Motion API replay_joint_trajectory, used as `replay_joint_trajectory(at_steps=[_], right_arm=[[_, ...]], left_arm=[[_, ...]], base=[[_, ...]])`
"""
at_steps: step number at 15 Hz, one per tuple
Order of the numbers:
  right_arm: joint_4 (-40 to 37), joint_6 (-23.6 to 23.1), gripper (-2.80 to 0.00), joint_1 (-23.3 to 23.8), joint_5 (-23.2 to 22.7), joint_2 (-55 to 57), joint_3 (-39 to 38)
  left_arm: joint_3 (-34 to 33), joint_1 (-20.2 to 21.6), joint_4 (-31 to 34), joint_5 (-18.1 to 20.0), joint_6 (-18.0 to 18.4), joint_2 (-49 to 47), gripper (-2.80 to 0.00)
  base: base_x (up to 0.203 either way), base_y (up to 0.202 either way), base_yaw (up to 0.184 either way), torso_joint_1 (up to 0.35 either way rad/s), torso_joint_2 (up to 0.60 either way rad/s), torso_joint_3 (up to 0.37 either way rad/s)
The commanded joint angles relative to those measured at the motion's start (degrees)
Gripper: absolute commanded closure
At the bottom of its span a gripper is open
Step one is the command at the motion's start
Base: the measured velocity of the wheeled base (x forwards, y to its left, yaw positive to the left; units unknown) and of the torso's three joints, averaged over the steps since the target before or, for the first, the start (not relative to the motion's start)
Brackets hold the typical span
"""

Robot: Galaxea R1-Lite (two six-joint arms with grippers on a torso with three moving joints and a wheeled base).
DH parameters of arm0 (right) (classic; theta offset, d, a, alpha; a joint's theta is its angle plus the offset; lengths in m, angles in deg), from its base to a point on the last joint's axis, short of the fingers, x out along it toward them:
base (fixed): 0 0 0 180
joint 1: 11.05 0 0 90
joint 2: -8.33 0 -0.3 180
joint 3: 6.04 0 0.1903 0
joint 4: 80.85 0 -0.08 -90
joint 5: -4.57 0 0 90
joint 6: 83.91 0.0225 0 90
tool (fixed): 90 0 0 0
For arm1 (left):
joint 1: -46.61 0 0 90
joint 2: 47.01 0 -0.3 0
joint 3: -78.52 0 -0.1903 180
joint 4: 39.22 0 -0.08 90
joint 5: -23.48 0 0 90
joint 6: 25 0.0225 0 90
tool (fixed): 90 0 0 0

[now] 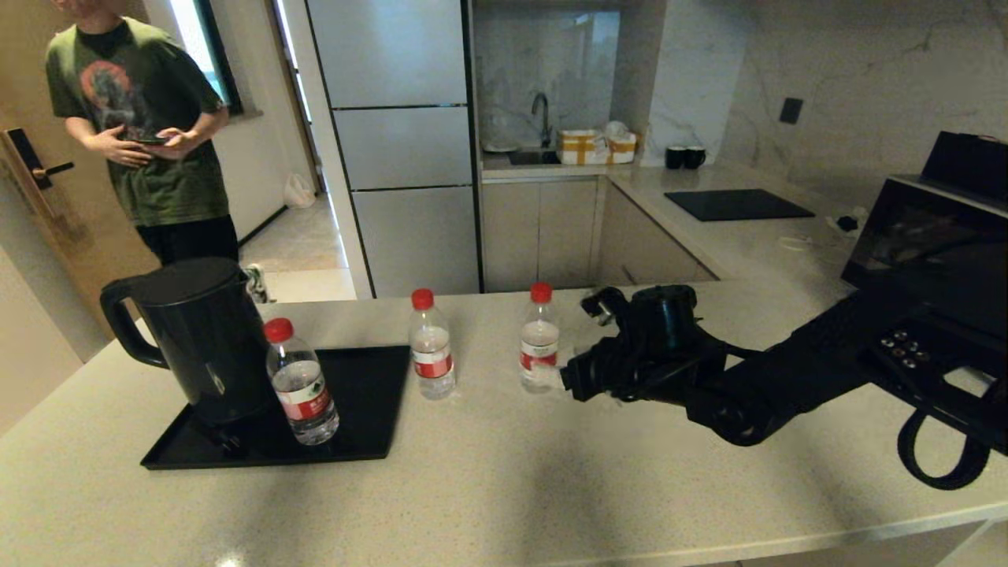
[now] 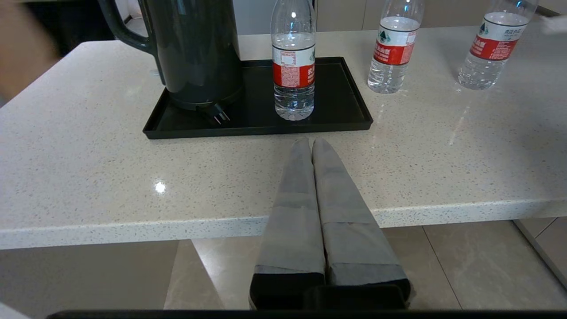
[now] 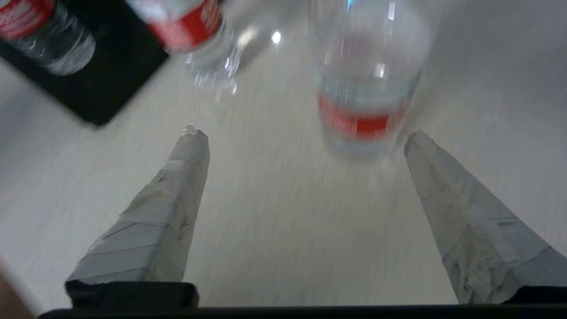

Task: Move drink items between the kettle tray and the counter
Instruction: Pick up the bottled water

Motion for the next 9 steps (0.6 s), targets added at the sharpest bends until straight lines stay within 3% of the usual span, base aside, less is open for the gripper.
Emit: replay_joint_trajectory(at_steps=[1,9], right_arm=[[-1.3,-0.71,-2.8,-0.06,0.51,3.89,5.65],[-6.18,-1.75,-2.8,0.03,0.83,9.5,16.07]], left_arm=[[-0.01,0.0,0.02,-0.03,0.0,0.02,0.0],[-0.01,0.0,0.02,-0.03,0.0,0.02,0.0]], base=[[0.0,0.0,0.0,0.0,0.0,0.0],[0.0,0.0,0.0,0.0,0.0,0.0]])
